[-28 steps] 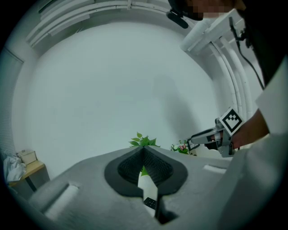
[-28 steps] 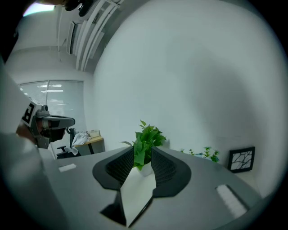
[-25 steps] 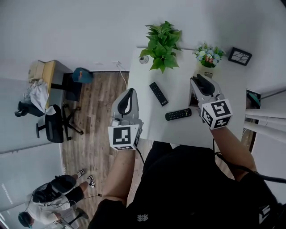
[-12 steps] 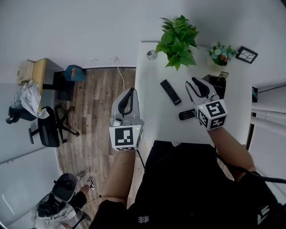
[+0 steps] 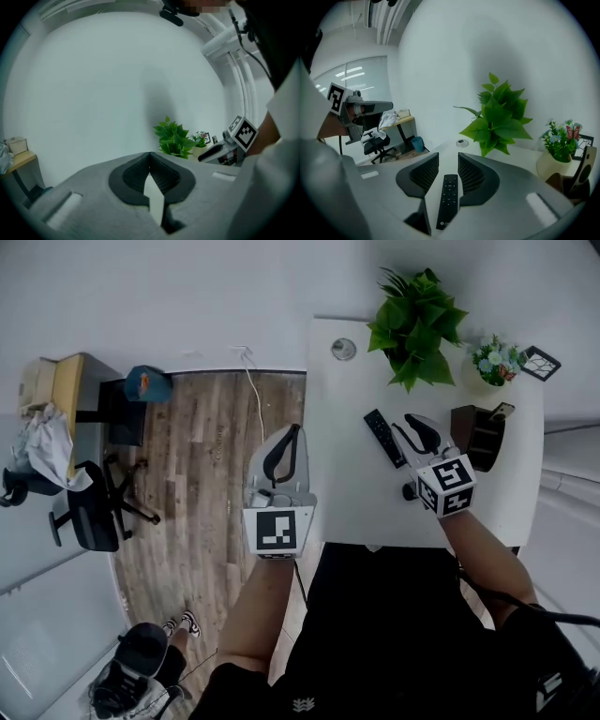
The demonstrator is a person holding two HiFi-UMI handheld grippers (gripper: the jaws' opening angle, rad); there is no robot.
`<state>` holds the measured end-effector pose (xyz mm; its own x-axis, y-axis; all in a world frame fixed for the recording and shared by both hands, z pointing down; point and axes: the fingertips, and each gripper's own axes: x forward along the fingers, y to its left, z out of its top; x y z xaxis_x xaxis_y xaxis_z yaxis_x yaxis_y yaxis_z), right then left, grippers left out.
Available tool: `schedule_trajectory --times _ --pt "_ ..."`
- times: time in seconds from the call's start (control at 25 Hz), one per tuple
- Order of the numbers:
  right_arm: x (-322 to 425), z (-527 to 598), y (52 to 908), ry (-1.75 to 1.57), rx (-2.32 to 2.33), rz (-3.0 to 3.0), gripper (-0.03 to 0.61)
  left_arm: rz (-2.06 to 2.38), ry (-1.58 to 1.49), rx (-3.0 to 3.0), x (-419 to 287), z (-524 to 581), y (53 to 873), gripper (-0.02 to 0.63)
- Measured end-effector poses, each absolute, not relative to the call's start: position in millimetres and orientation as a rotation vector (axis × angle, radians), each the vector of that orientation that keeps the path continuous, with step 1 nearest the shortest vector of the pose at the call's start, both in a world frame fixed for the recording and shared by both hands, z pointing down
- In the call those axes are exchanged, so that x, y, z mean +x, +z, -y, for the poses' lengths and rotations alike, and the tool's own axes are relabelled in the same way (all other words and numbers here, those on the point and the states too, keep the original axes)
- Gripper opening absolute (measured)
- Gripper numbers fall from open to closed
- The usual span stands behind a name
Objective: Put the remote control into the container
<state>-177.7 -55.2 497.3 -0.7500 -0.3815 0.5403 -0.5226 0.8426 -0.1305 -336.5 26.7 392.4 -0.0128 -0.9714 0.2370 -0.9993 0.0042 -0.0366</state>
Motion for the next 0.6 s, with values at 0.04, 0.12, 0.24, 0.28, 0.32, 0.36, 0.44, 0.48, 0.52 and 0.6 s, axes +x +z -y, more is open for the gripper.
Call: schedule_trajectory --times 0.04,0.12,0.24,0.28,0.32,0.36,0.44,0.48,0.52,0.6 --pt "-181.4 55.6 504.8 0.375 0.656 2.502 0.133 2.121 0.284 2.105 -339.7 -23.6 394.2 0.002" --pt "-187.7 56.8 519.8 0.381 0.652 2.48 0.139 2.12 0.296 2.132 -344.0 -17.8 398.2 0.002" --pt "-196.1 56.8 543.5 0.405 0.639 2.436 0.156 2.091 0.332 2.155 -349.6 -10.7 411.1 0.002" --pt "-198.3 56.4 551.1 0.411 0.632 2.42 0.166 2.082 0.337 2.154 -351.9 -7.8 416.5 0.002" --pt "-200.1 55.9 558.0 0.412 0.625 2.407 0.173 2.076 0.34 2.153 -353.9 -4.6 421.7 0.002" --pt "-201.7 55.5 564.1 0.408 0.618 2.395 0.173 2.071 0.345 2.155 -355.3 -1.2 426.4 0.002" --pt "-204.8 54.9 575.2 0.4 0.603 2.375 0.185 2.063 0.369 2.17 -356.7 5.2 434.8 0.002" --pt "-206.4 54.9 580.8 0.395 0.594 2.364 0.192 2.058 0.385 2.179 -357.0 7.9 438.7 0.002" --pt "-207.9 55.3 586.6 0.39 0.585 2.353 0.193 2.053 0.395 2.184 -357.4 10.2 442.6 0.002" --pt "-210.2 57.7 599.1 0.378 0.569 2.328 0.204 2.041 0.401 2.183 -358.5 13.3 450.7 0.002"
